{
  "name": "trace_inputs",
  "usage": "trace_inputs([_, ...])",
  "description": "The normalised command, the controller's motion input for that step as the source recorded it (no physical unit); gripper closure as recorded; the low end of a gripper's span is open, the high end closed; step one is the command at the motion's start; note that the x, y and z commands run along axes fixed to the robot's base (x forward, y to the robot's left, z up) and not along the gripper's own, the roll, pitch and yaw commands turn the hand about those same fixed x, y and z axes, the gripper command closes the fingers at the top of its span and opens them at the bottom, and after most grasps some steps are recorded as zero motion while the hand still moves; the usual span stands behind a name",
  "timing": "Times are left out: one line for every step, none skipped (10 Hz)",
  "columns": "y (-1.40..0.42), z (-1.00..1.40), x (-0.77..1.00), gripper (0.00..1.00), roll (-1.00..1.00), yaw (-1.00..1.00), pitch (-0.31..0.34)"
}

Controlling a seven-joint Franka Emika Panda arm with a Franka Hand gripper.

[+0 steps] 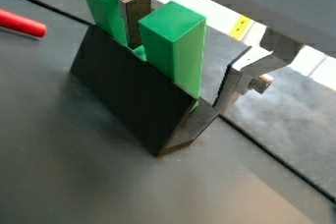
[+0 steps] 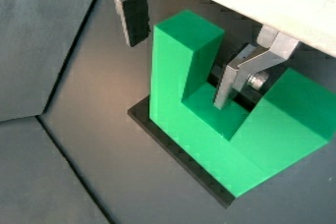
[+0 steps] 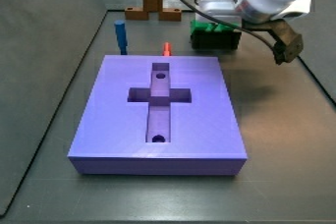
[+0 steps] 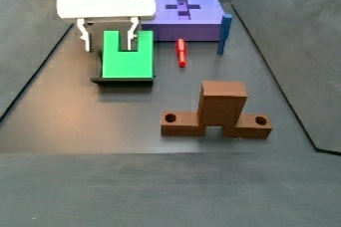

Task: Pick up the green object. Move up. Place the green object on the fixture. Regrasp the green object. Move to above the board. Insert the green object.
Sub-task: Regrasp the green object.

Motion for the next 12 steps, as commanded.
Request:
trace_inputs([0.00, 0.00, 0.03, 0.00, 0.85, 0.09, 0.206])
trace_inputs([-0.03, -0.04, 0.11, 0.00, 0.59, 0.02, 0.166])
trace_inputs([0.00, -0.17, 0.04, 0.00, 0.19, 0.00, 0.063])
trace_inputs([0.00, -0.19, 0.02, 0.00, 0.13, 0.00, 0.040])
trace_inputs([0.00, -0.05, 0.06, 0.00, 0.00, 0.00, 0.069])
trace_inputs([0.00, 0.00, 0.11, 0.00, -0.14, -0.01, 0.071])
trace_inputs([0.02, 0.05, 0.10, 0.00, -0.26, -0.02, 0.026])
trace_inputs([0.03, 0.00, 0.08, 0.00, -0.27, 0.00, 0.000])
trace_inputs([0.03, 0.01, 0.03, 0.00, -0.24, -0.01, 0.000])
trace_inputs([0.00, 0.00, 0.00, 0.00, -0.10, 0.00, 0.000])
trace_inputs([0.00, 0.00, 0.00, 0.00, 0.00, 0.00, 0.000])
trace_inputs([0.00, 0.00, 0.00, 1.00, 0.00, 0.00, 0.000])
